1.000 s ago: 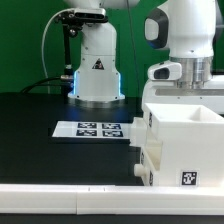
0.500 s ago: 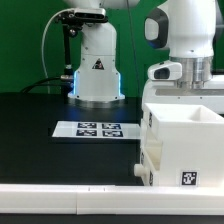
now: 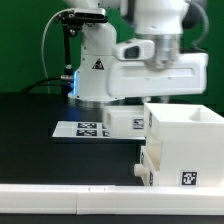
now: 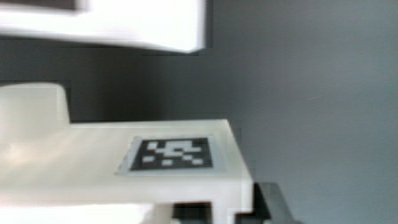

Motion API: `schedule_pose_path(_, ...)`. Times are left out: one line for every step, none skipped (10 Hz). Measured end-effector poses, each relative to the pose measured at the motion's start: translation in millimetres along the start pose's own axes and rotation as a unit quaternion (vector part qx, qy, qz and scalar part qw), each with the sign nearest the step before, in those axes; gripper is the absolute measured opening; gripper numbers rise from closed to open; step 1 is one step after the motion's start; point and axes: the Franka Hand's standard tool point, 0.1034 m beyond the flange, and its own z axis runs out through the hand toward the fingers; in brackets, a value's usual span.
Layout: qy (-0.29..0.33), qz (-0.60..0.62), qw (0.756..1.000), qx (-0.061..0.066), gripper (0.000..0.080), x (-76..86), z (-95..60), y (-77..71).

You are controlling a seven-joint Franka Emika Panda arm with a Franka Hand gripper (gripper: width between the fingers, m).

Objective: Assemble drawer

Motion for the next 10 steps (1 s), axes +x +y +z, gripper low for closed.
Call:
schedule_pose_path(-0.004, -0.014, 1.000, 0.003, 0.0038, 8.8, -5.4, 12.7)
schedule_pose_path(-0.003, -0.018, 1.000, 0.004, 0.0038, 14.8, -8.8, 14.2)
schedule_pose_path(-0.003, -0.019, 1.000, 0.003, 0.0038, 13.0, -7.2, 12.7)
schedule_pose_path(-0.004, -0.019, 1.000, 0.003, 0.0038, 12.8, -7.0, 13.2)
schedule_pose_path(-0.004, -0.019, 1.000, 0.003, 0.0038, 12.7, -6.9, 13.3)
schedule_pose_path(-0.007, -0.066, 0.998, 0.006, 0.0038, 15.0, -8.5, 21.5)
schedule_pose_path(-0.005, -0.113, 0.993, 0.010, 0.0038, 27.0, -15.2, 48.0)
schedule_pose_path(-0.002, -0.162, 0.987, 0.012, 0.0038, 38.6, -21.2, 70.6)
schedule_pose_path(0.000, -0.216, 0.976, 0.015, 0.0038, 53.6, -24.2, 88.5)
schedule_pose_path(0.009, -0.253, 0.967, 0.012, 0.0038, 64.6, -27.8, 91.5)
